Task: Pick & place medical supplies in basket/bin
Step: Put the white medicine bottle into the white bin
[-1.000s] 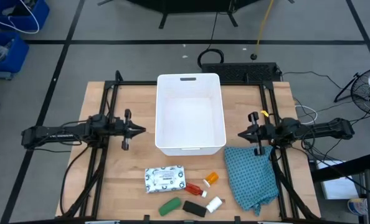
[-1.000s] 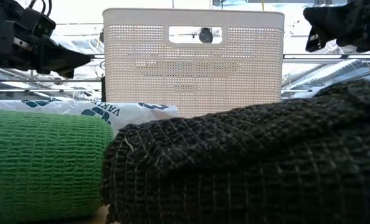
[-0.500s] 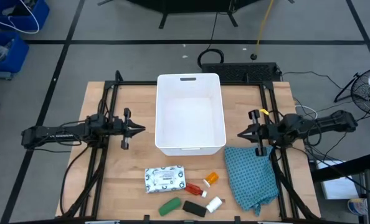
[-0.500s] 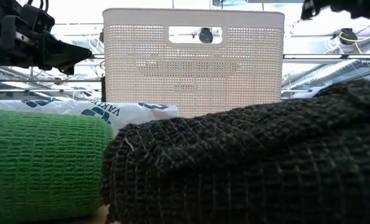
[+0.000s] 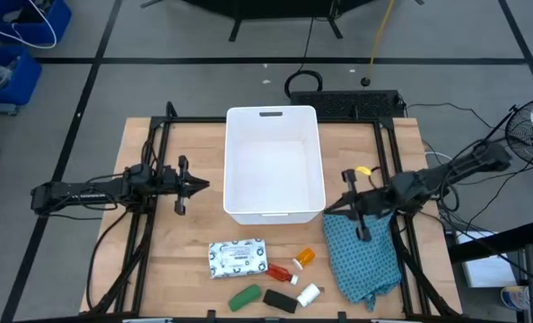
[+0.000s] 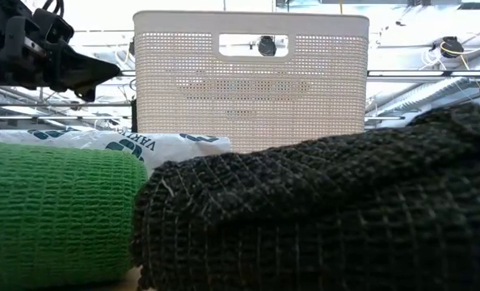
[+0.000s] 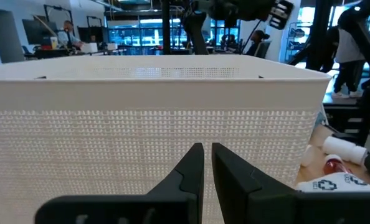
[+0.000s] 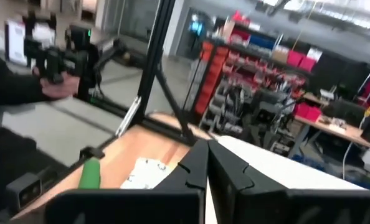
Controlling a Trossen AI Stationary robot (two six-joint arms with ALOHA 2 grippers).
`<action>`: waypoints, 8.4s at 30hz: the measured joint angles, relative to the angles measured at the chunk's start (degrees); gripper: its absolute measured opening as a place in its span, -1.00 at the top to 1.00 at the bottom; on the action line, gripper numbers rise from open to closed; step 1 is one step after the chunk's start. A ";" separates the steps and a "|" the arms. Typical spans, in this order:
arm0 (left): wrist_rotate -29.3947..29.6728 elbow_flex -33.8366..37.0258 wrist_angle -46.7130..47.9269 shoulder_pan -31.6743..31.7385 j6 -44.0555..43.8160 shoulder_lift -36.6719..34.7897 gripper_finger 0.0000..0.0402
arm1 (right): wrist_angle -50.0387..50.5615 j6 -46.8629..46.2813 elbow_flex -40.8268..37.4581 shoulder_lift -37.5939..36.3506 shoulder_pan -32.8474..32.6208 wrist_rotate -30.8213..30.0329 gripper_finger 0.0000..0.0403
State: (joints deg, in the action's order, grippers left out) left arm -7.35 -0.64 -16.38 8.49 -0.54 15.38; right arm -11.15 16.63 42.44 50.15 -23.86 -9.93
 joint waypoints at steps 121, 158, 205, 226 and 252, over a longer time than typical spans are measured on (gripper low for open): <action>2.99 0.00 4.60 0.00 -2.18 0.00 0.81 | 20.59 -15.28 19.05 19.62 -16.24 -12.89 0.16; 4.92 0.00 4.76 0.02 -2.47 -0.02 0.81 | -3.41 -1.54 -20.55 -27.99 -1.62 -25.82 0.17; 6.08 0.02 6.47 0.02 -2.35 0.00 0.81 | 24.01 11.40 30.37 40.12 39.95 10.16 0.17; 6.43 0.02 8.23 0.01 -2.81 -0.02 0.81 | 22.51 15.82 30.65 54.72 42.31 11.93 0.17; 6.54 0.02 8.87 0.02 -2.62 -0.02 0.81 | 40.44 13.41 50.79 50.53 42.60 8.63 0.18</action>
State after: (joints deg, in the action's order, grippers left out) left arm -0.82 -0.62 -7.51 8.51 -3.16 15.35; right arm 29.29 30.04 93.24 100.68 18.74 -1.30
